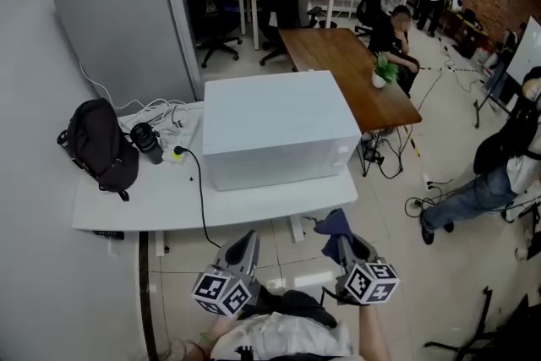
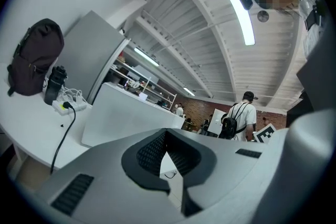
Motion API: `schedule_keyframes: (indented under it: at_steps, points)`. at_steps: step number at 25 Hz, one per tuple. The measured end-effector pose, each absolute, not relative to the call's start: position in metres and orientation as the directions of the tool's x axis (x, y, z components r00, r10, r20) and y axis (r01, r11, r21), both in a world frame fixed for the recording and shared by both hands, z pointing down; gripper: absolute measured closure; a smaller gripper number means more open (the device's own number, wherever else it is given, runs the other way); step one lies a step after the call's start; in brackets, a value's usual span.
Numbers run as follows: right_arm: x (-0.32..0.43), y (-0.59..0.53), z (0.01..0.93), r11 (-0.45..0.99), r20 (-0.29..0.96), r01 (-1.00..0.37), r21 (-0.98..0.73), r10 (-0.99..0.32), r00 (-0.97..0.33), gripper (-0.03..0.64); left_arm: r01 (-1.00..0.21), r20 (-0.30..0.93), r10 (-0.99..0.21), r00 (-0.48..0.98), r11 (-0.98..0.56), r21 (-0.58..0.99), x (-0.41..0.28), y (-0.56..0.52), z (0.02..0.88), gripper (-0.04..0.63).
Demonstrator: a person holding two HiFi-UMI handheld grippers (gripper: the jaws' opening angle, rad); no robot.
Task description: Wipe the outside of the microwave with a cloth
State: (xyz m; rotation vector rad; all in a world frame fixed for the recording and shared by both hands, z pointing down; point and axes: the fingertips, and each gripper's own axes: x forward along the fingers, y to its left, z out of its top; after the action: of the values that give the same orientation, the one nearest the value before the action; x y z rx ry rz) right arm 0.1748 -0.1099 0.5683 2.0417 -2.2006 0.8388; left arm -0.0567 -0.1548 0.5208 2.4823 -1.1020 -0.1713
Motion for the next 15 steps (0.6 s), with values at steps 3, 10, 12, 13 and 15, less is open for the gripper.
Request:
schedule_keyframes:
  at_steps: [3, 10, 12, 13, 15]
  points:
    - [0.174, -0.082, 0.55, 0.006, 0.356, -0.94, -0.342, -0.925, -0.136, 0.54, -0.659, 0.053, -0.709, 0.703, -0.622, 0.422, -0.043, -0.13, 0.52, 0.606]
    - [0.194, -0.013, 0.517, 0.105, 0.282, -0.916, -0.388, -0.932, -0.226, 0.54, -0.672, -0.004, -0.747, 0.665, -0.601, 0.433, 0.007, -0.074, 0.508, 0.606]
    - [0.203, 0.013, 0.52, 0.119, 0.233, -0.835, -0.537, -0.931, -0.282, 0.54, -0.681, 0.002, -0.757, 0.653, -0.586, 0.439, 0.027, -0.045, 0.513, 0.606]
    - [0.208, 0.028, 0.525, 0.123, 0.224, -0.804, -0.582, -0.926, -0.303, 0.54, -0.687, 0.017, -0.758, 0.652, -0.58, 0.438, 0.038, -0.027, 0.518, 0.606]
    - [0.218, 0.062, 0.535, 0.134, 0.254, -0.805, -0.577, -0.908, -0.333, 0.54, -0.702, 0.052, -0.761, 0.647, -0.567, 0.431, 0.058, 0.016, 0.528, 0.606]
